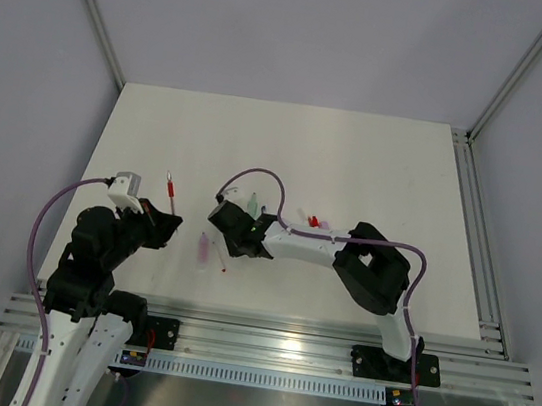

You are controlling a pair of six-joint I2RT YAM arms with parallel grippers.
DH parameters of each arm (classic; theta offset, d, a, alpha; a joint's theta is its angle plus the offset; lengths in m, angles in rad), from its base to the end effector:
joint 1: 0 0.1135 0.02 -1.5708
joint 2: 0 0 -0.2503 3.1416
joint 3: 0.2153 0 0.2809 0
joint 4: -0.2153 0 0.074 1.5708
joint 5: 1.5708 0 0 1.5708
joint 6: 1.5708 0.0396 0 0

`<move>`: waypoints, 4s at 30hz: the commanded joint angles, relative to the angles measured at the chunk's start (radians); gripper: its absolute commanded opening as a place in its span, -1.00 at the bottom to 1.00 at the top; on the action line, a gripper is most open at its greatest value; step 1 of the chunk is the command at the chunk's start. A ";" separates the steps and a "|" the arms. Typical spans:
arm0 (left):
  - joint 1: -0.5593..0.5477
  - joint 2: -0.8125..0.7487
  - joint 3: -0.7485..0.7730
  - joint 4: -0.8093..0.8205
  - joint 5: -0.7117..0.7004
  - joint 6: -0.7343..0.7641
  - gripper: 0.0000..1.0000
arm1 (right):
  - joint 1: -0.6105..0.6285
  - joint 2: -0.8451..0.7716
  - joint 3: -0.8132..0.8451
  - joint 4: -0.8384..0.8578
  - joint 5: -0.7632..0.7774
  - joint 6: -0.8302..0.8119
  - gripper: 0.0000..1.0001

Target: Insert the pens into the pen caps

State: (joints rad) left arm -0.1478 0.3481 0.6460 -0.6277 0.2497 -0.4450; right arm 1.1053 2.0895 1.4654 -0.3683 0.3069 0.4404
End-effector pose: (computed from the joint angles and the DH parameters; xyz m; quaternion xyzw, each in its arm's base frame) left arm 0.1328 -0.0297 0.3004 -0.0479 0.8091 -0.2654 0.5222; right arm 0.2185 0.4083 0.1256 -0.2679 0.9096 0.0919 0.3041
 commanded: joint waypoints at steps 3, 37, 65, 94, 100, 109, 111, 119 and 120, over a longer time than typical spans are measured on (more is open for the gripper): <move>0.007 0.005 0.011 0.071 0.043 0.002 -1.00 | 0.007 -0.066 -0.066 -0.014 0.034 0.017 -0.63; 0.007 0.022 0.004 0.085 0.085 0.006 -1.00 | -0.016 0.030 0.131 -0.161 0.051 -0.062 -0.35; 0.005 0.040 0.003 0.089 0.097 0.006 -1.00 | -0.028 0.098 0.170 -0.161 0.054 -0.057 -0.78; -0.016 0.091 -0.114 0.413 0.688 -0.104 -1.00 | -0.027 -0.775 -0.395 0.709 0.058 0.195 -1.00; -0.029 0.075 -0.115 0.404 0.683 -0.098 -1.00 | -0.027 -0.691 -0.298 0.767 0.074 0.215 -1.00; -0.030 0.069 -0.117 0.407 0.672 -0.101 -1.00 | -0.027 -0.646 -0.278 0.810 -0.002 0.231 -1.00; -0.029 0.069 -0.117 0.407 0.663 -0.101 -1.00 | -0.025 -0.643 -0.280 0.804 -0.017 0.231 -1.00; -0.029 0.065 -0.118 0.405 0.654 -0.106 -1.00 | -0.013 -0.646 -0.330 0.819 -0.040 0.236 -1.00; -0.029 0.068 -0.118 0.405 0.654 -0.106 -1.00 | -0.012 -0.646 -0.332 0.818 -0.038 0.232 -1.00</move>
State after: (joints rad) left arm -0.1749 0.4259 0.5297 -0.2604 0.9001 -0.5541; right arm 1.0855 1.4452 1.1393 0.3996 0.2768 0.6708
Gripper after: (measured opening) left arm 0.050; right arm 0.078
